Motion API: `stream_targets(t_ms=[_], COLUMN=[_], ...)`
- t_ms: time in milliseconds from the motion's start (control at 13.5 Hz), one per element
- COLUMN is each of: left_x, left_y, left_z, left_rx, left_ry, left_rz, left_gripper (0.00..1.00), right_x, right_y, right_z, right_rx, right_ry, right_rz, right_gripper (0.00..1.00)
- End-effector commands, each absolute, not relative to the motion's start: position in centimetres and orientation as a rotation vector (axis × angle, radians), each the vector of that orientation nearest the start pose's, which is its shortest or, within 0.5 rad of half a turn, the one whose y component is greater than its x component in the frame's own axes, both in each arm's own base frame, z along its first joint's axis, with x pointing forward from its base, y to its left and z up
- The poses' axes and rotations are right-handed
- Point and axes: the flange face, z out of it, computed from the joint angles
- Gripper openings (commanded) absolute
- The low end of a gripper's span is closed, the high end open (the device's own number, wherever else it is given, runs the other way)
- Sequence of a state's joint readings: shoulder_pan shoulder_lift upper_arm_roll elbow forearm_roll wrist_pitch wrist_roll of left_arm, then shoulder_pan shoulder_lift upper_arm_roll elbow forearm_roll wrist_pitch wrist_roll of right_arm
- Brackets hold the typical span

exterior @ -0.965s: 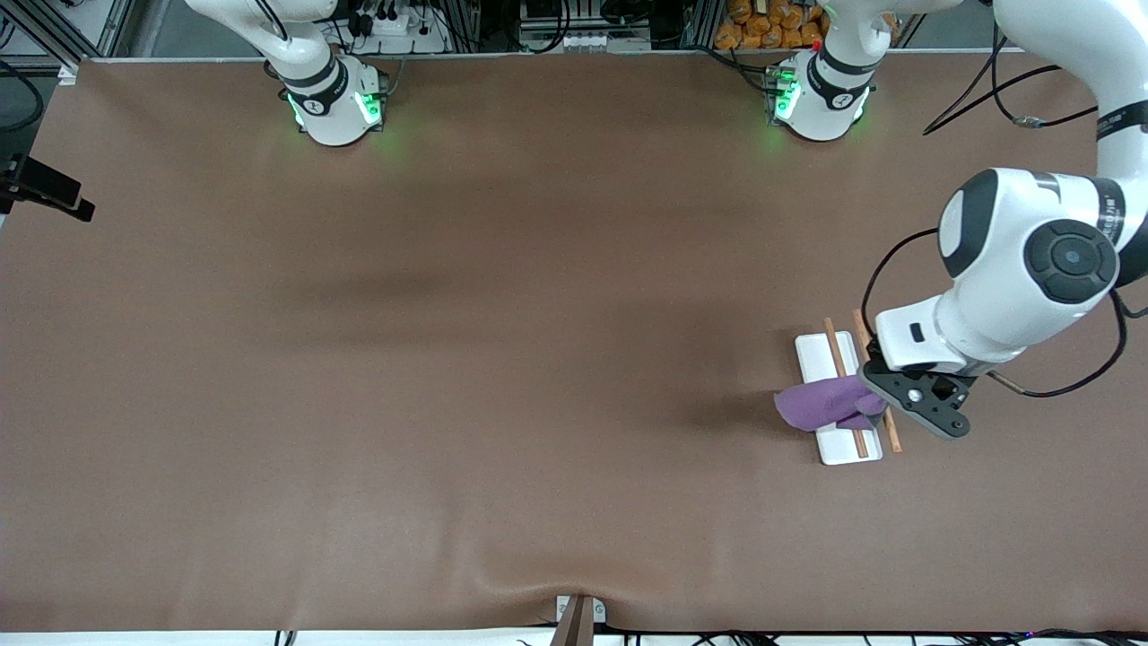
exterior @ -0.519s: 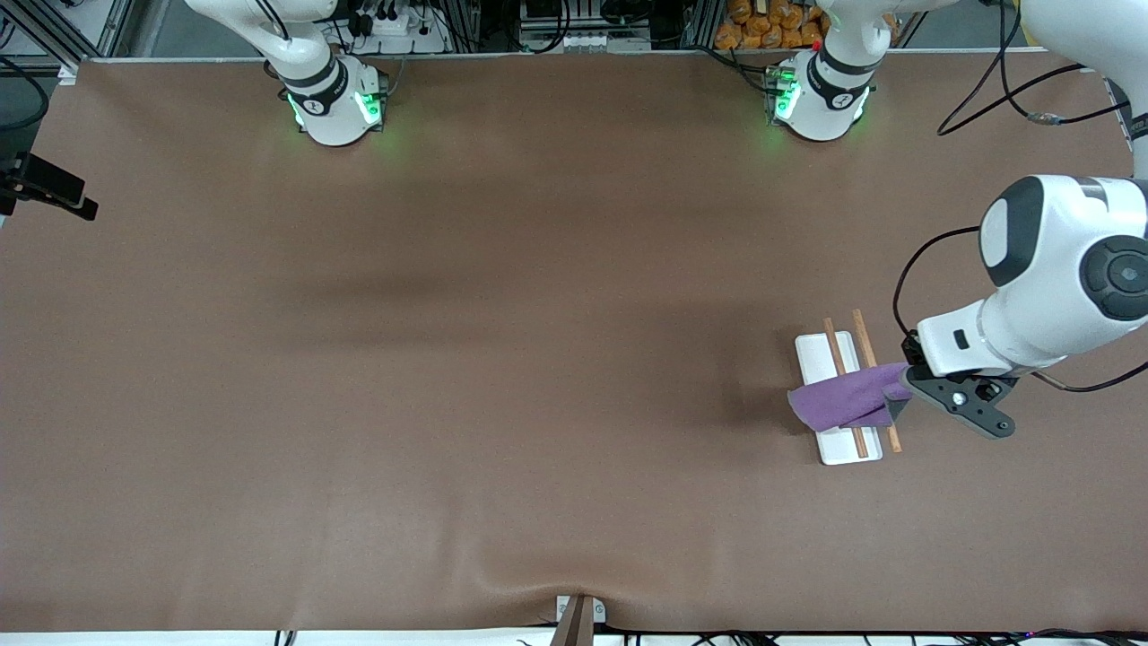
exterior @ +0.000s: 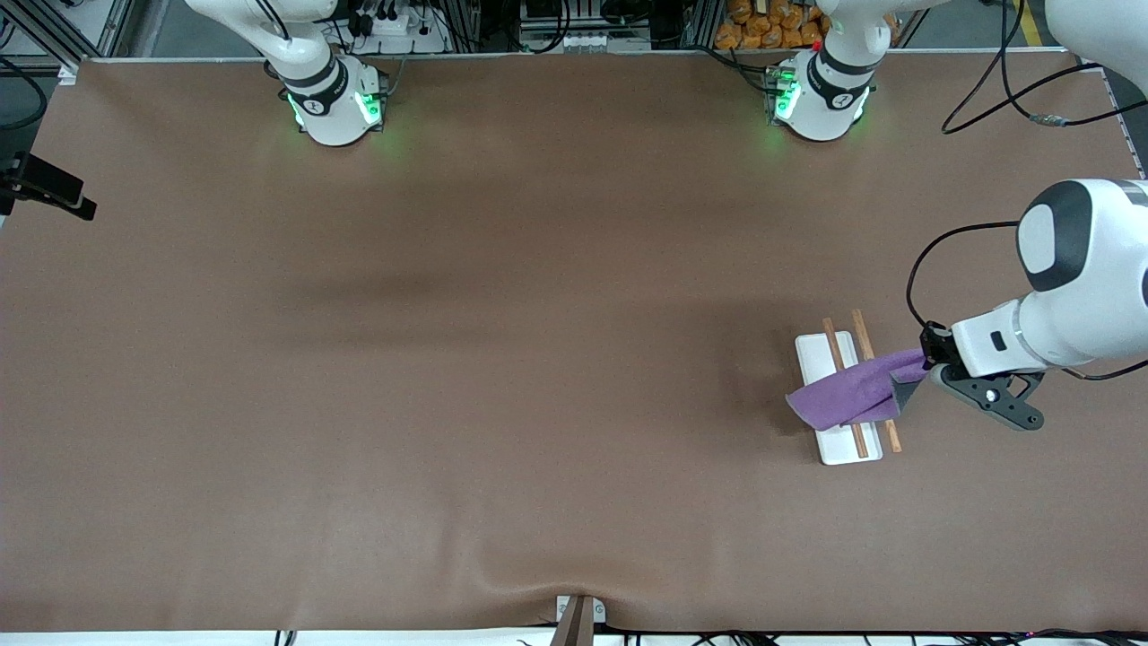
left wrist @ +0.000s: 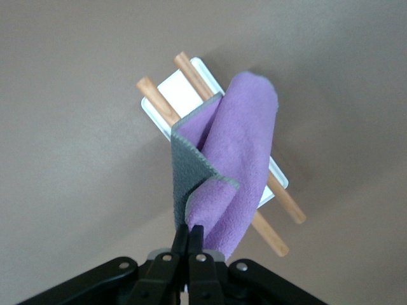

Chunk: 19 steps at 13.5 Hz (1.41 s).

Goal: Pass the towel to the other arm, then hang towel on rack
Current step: 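Lower the towel with the left gripper over the wooden dowels, then open the left gripper to release the towel onto the rack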

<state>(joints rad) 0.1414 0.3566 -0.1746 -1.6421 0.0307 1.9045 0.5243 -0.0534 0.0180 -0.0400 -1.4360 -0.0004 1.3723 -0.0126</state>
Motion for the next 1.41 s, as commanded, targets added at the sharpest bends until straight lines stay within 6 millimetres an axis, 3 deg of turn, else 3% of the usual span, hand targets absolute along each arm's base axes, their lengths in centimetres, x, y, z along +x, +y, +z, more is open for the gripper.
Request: stream_targets(t_ms=[0, 445, 519, 668, 742, 816, 1113, 1336], left_x=[64.3, 64.4, 64.4, 64.4, 64.4, 64.4, 64.4, 64.5], left_y=[-0.4, 2.6, 2.7, 3.0, 3.4, 3.6, 4.3, 4.0], left_z=[40.8, 39.8, 39.8, 39.8, 39.9, 40.0, 41.4, 46.7], left_rx=[-3.085, -3.108, -3.108, -3.111, -3.114, -3.114, -3.108, -3.082], left_ry=[0.901, 0.853, 0.850, 0.841, 0.831, 0.829, 0.822, 0.788], left_rz=[0.122, 0.140, 0.140, 0.141, 0.137, 0.135, 0.097, -0.039], left_gripper=[0.00, 0.00, 0.09, 0.33, 0.62, 1.00, 1.00, 1.00], right_x=[53.2, 52.8, 52.6, 52.5, 52.5, 52.6, 52.4, 52.4], right_y=[-4.9, -5.4, -5.3, -5.1, -5.1, -5.3, -5.5, -4.9], right_z=[66.4, 66.5, 66.6, 66.6, 66.7, 67.0, 67.3, 67.4], right_rx=[-3.145, -3.142, -3.141, -3.141, -3.139, -3.136, -3.136, -3.133], right_ry=[0.114, 0.119, 0.114, 0.112, 0.114, 0.117, 0.125, 0.109], right_rz=[0.122, 0.146, 0.162, 0.170, 0.165, 0.150, 0.147, 0.142], right_gripper=[1.00, 1.00, 1.00, 1.00, 1.00, 1.00, 1.00, 1.00])
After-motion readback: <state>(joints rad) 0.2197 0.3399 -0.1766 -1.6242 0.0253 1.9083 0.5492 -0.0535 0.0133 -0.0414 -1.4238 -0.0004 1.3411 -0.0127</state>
